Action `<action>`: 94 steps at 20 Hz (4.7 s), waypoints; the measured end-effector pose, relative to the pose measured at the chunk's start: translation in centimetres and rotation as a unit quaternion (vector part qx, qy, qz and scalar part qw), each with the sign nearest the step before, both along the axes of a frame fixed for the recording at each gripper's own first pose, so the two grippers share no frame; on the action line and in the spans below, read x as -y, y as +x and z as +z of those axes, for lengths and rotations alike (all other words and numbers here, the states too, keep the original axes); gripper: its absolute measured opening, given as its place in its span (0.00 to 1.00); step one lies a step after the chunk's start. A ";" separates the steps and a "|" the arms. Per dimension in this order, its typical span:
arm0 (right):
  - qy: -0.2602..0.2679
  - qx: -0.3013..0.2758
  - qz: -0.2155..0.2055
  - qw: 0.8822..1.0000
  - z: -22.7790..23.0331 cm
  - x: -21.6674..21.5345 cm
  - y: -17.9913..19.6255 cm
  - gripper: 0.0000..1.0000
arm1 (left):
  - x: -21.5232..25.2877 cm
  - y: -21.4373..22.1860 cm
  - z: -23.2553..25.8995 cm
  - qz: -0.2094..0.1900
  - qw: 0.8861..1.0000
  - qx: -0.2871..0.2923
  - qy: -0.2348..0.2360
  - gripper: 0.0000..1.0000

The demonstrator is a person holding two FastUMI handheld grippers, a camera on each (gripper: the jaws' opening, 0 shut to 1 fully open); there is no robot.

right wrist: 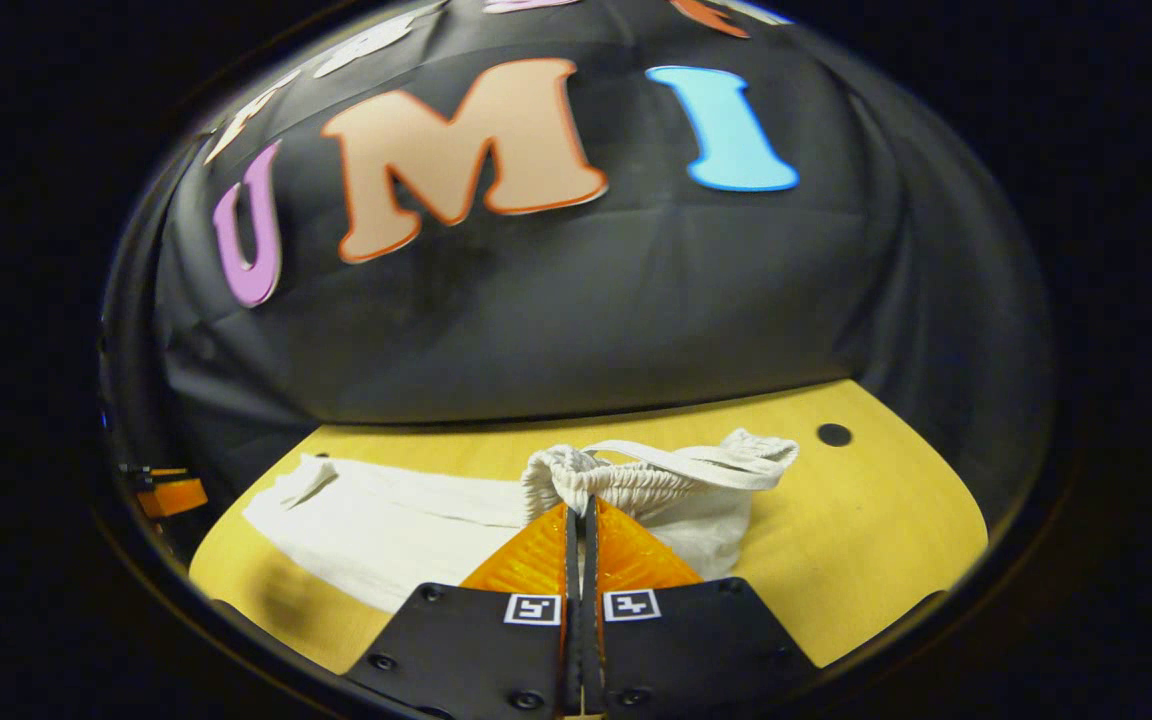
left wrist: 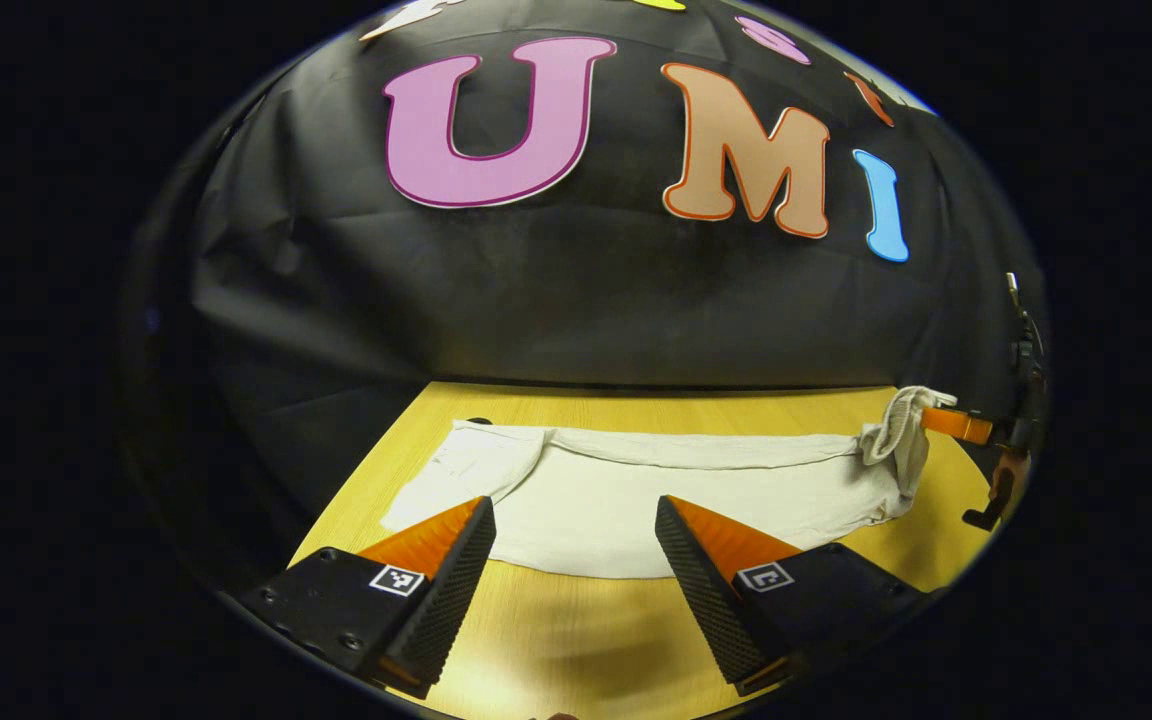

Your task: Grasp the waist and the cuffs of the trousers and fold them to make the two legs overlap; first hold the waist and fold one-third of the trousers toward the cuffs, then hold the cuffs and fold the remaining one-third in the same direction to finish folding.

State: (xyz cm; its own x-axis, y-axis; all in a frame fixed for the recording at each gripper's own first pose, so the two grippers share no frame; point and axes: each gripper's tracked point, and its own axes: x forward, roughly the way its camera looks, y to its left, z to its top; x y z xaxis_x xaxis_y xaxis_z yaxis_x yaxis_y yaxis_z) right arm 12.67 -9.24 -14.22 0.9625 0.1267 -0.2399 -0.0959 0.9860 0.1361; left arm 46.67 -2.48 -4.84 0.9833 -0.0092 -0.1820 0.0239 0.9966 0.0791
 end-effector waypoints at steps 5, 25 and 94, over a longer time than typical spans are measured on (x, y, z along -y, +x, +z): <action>-0.066 -0.025 0.099 0.993 -2.1 -4.8 -0.6 0.00 | -0.6 0.0 -0.5 0.006 1.000 -0.007 -0.016 0.97; -0.221 -0.077 0.143 0.962 -2.6 -3.5 -3.0 0.98 | -5.8 1.1 -1.8 0.062 0.997 -0.020 -0.031 0.95; -0.102 -0.030 -0.064 0.992 6.4 22.9 -14.4 0.97 | 47.0 -10.2 -5.1 -0.297 0.948 -0.116 -0.007 0.24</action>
State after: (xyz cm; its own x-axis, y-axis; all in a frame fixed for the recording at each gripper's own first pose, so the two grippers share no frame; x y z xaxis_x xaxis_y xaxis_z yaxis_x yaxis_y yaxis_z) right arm -1.74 -32.14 -7.86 0.9510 -0.0522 -0.3048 0.0339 0.9973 -0.0650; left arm 36.45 -49.53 -9.91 0.7376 -0.5520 -0.3889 0.5959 0.8030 -0.0097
